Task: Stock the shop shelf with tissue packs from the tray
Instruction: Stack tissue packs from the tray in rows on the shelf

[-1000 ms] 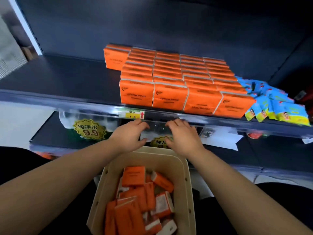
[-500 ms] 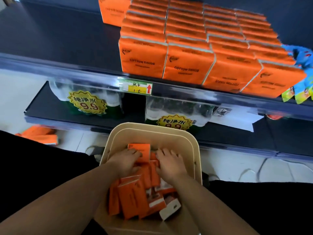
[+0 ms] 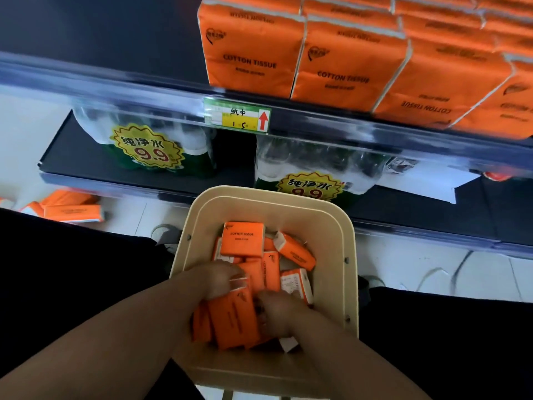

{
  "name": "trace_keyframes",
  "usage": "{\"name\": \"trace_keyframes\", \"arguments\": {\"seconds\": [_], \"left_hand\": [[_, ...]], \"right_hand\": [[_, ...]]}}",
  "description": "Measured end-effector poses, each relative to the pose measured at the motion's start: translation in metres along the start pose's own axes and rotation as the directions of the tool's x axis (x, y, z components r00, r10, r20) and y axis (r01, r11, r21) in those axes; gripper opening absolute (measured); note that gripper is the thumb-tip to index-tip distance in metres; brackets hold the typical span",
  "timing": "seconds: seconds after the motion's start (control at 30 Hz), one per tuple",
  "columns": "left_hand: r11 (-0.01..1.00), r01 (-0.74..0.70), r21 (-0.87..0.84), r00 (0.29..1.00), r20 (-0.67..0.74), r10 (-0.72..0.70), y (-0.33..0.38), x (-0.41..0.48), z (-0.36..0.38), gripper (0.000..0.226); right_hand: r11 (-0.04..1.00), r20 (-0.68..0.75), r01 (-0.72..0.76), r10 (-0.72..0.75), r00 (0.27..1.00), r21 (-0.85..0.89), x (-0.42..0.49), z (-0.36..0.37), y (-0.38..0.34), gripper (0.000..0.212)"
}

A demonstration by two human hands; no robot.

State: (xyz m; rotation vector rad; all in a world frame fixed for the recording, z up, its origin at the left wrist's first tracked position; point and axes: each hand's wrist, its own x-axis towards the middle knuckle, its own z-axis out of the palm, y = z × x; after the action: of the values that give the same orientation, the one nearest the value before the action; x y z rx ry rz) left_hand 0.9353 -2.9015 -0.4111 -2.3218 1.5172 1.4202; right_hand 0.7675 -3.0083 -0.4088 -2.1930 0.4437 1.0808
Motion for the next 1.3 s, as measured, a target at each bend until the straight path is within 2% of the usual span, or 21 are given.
{"name": "trace_keyframes", "arguments": {"seconds": [0.1,0.2,0.4,0.53,0.6,0.8,0.97,1.03,1.1,1.17,1.23,1.3], "left_hand": [[1.000,-0.018,-0.014,1.000,0.023,0.019,0.003,-0.001,-0.002,0.046],[1.000,-0.016,0.006,1.000,0.023,0.016,0.007,0.003,-0.007,0.047],[0.998,0.066,-0.019,0.992,0.110,-0.063,0.007,0.009,-0.004,0.063],[0.997,0.072,-0.013,0.986,0.152,-0.069,0.013,0.009,-0.014,0.054],[0.997,0.071,-0.039,0.983,0.174,-0.063,0.014,0.010,-0.018,0.053],[1.000,-0.002,-0.019,0.992,0.126,0.005,0.013,0.004,-0.025,0.035],[0.999,-0.028,0.020,0.999,0.021,0.027,0.021,-0.009,-0.045,0.030],[0.998,-0.059,-0.031,0.997,-0.057,0.057,0.026,-0.019,-0.064,0.036],[0.985,-0.115,-0.130,0.986,-0.133,0.098,0.031,-0.031,-0.088,0.037],[0.946,-0.162,-0.279,0.978,-0.170,0.117,0.036,-0.043,-0.114,0.027],[0.865,-0.184,-0.466,0.980,-0.149,0.128,0.040,-0.059,-0.140,0.018],[0.819,-0.180,-0.545,0.983,-0.120,0.136,0.043,-0.078,-0.169,0.018]], "right_hand": [[0.997,0.049,-0.046,0.042,0.998,0.068,0.002,0.008,0.002,0.091],[0.988,0.028,-0.110,0.108,0.994,0.104,0.000,0.007,-0.004,0.099],[0.963,-0.012,-0.184,0.190,0.982,0.195,0.008,0.014,-0.014,0.086],[0.908,-0.014,-0.116,0.133,0.991,0.404,0.004,0.012,-0.013,0.075],[0.892,-0.021,-0.086,0.106,0.994,0.443,0.001,0.011,-0.009,0.070],[0.896,-0.034,-0.048,0.071,0.997,0.441,-0.010,0.000,-0.012,0.066],[0.939,-0.195,0.052,0.016,0.981,0.341,-0.024,-0.022,-0.010,0.061],[0.954,-0.336,0.103,-0.002,0.942,0.282,-0.029,-0.038,-0.007,0.057],[0.942,-0.443,0.150,-0.002,0.897,0.300,-0.039,-0.061,-0.006,0.049],[0.900,-0.474,0.225,-0.024,0.880,0.372,-0.056,-0.085,-0.010,0.037],[0.849,-0.492,0.305,-0.062,0.869,0.432,-0.079,-0.109,-0.021,0.031],[0.811,-0.513,0.371,-0.104,0.852,0.452,-0.101,-0.131,-0.035,0.028]]}}
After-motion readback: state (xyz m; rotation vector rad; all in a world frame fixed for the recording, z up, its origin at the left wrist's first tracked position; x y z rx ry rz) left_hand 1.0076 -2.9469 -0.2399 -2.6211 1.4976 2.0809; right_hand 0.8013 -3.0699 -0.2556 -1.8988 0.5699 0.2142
